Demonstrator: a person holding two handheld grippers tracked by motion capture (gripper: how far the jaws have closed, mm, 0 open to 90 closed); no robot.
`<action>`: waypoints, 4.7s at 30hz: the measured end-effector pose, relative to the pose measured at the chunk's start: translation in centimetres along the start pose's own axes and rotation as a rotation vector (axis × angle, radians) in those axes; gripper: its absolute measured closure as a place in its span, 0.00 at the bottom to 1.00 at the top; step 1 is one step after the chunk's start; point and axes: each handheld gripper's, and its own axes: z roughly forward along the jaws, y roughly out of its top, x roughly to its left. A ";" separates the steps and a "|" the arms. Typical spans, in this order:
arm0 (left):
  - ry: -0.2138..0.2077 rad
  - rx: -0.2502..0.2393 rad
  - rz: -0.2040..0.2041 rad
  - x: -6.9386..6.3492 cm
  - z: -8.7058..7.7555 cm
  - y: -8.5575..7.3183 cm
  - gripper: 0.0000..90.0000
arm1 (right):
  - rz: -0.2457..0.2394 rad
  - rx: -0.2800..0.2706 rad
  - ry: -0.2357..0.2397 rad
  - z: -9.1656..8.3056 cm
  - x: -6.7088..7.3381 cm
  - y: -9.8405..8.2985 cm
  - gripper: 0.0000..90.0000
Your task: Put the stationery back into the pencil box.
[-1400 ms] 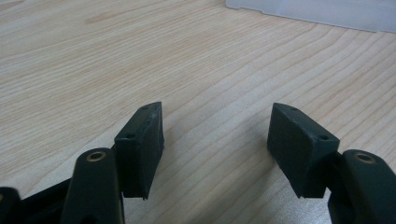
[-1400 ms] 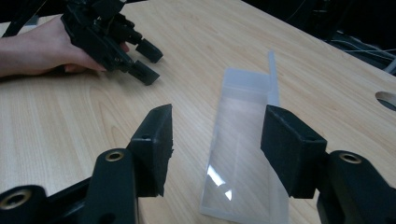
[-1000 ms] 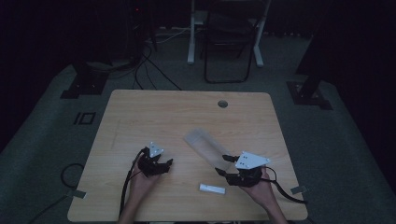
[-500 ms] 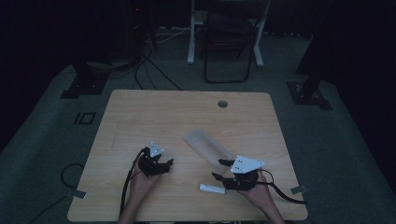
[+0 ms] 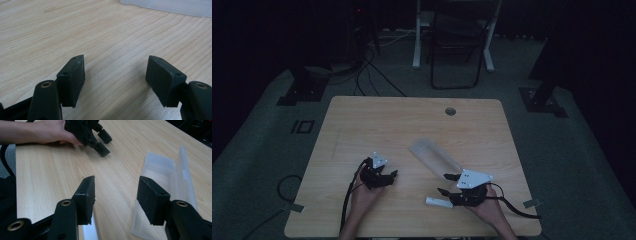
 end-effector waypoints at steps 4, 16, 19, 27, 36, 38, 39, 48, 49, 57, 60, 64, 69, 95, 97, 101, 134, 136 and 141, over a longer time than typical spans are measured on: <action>0.000 0.000 0.000 0.0 0.0 0.0 0.36 | -0.008 0.009 0.005 0.2 0.2 -0.1 0.54; -0.001 0.001 0.000 0.0 0.0 0.0 0.36 | -0.013 0.027 0.023 0.7 0.9 -0.4 0.54; 0.000 0.001 0.000 0.0 0.0 0.0 0.36 | -0.012 0.034 0.026 0.8 1.0 -0.5 0.54; -0.001 0.000 0.000 0.0 0.0 0.0 0.36 | -0.011 0.047 0.037 1.2 1.2 -0.7 0.54; -0.001 0.001 0.000 0.0 0.0 0.0 0.36 | -0.004 0.053 0.047 1.4 1.4 -1.0 0.54; 0.000 0.001 0.000 0.0 0.0 0.0 0.36 | 0.000 0.059 0.050 1.5 1.5 -1.1 0.54; -0.001 0.001 0.000 0.0 0.0 0.0 0.36 | -0.001 0.062 0.051 1.5 1.5 -1.1 0.54; 0.000 0.002 0.001 0.0 0.0 0.0 0.36 | 0.000 0.072 0.057 1.6 1.5 -1.4 0.54; -0.001 0.001 0.001 0.0 0.0 0.0 0.36 | 0.001 0.073 0.057 1.6 1.5 -1.4 0.54; -0.001 0.001 0.001 0.0 0.0 0.0 0.36 | 0.002 0.083 0.061 1.7 1.7 -1.8 0.54; -0.001 0.002 0.001 0.0 0.0 0.0 0.36 | 0.006 0.089 0.060 1.7 1.7 -2.0 0.54; 0.000 0.000 0.000 0.0 0.0 0.0 0.36 | 0.009 0.093 0.060 1.7 1.6 -2.2 0.54; 0.000 0.000 0.000 0.0 0.0 0.0 0.36 | 0.006 0.098 0.061 1.8 1.8 -2.3 0.54; 0.000 0.000 0.000 0.0 0.0 0.0 0.36 | 0.017 0.137 0.067 2.4 1.6 -3.0 0.53; 0.000 0.000 0.000 0.0 0.0 0.0 0.36 | 0.019 0.141 0.067 2.4 1.6 -3.1 0.53; 0.000 0.000 0.000 0.0 0.0 0.0 0.36 | 0.024 0.148 0.070 2.6 1.6 -3.3 0.54; -0.001 0.002 0.001 0.0 0.0 0.0 0.36 | 0.020 0.254 0.096 3.5 1.7 -5.0 0.64; 0.000 0.001 0.000 0.0 0.0 0.0 0.36 | 0.023 0.259 0.099 3.4 1.7 -5.2 0.66; 0.000 0.000 0.000 0.0 0.0 0.0 0.36 | 0.027 0.269 0.108 3.5 1.5 -5.5 0.67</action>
